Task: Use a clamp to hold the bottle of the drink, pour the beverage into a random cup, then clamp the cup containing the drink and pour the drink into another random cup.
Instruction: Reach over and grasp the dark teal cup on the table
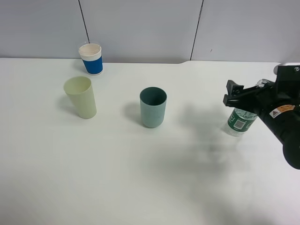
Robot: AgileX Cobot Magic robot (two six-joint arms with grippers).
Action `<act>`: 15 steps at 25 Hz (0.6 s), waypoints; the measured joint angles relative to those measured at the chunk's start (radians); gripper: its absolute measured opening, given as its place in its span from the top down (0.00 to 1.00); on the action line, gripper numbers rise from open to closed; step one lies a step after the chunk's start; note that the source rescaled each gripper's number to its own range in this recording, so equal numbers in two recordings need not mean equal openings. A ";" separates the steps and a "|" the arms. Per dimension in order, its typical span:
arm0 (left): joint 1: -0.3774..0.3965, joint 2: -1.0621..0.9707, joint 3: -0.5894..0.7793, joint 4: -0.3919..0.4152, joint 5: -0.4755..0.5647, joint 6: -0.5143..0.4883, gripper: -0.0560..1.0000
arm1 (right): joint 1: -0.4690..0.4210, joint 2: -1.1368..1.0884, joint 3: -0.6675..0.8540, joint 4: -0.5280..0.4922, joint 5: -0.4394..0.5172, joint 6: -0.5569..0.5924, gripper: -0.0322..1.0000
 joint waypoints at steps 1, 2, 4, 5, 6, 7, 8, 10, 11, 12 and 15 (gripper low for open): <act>0.000 0.000 0.000 0.000 0.000 0.000 0.00 | 0.000 -0.034 0.001 0.000 0.000 -0.004 0.42; 0.000 0.000 0.000 0.000 0.000 0.000 0.00 | 0.000 -0.069 0.001 0.000 0.000 -0.015 0.42; 0.000 0.000 0.000 0.000 0.000 0.000 0.00 | 0.000 -0.137 0.002 0.001 0.009 -0.041 0.42; 0.000 0.000 0.000 0.000 0.000 0.000 0.00 | 0.001 -0.176 0.002 0.002 0.016 -0.064 0.42; 0.000 0.000 0.000 0.000 0.000 0.000 0.00 | 0.001 -0.213 0.003 0.004 0.035 -0.093 0.42; 0.000 0.000 0.000 0.000 0.000 0.000 0.00 | 0.001 -0.243 0.003 0.009 0.061 -0.129 0.42; 0.000 0.000 0.000 0.000 0.000 0.000 0.00 | 0.001 -0.278 0.003 0.020 0.089 -0.159 0.42; 0.000 0.000 0.000 0.000 0.000 0.000 0.00 | 0.002 -0.344 0.003 0.044 0.164 -0.226 0.42; 0.000 0.000 0.000 0.000 0.000 0.000 0.00 | 0.002 -0.371 0.004 0.060 0.196 -0.248 0.43; 0.000 0.000 0.000 0.000 0.000 0.000 0.00 | 0.002 -0.404 0.004 0.075 0.218 -0.273 0.44; 0.000 0.000 0.000 0.000 0.000 0.000 0.00 | 0.002 -0.496 0.004 0.105 0.252 -0.361 0.50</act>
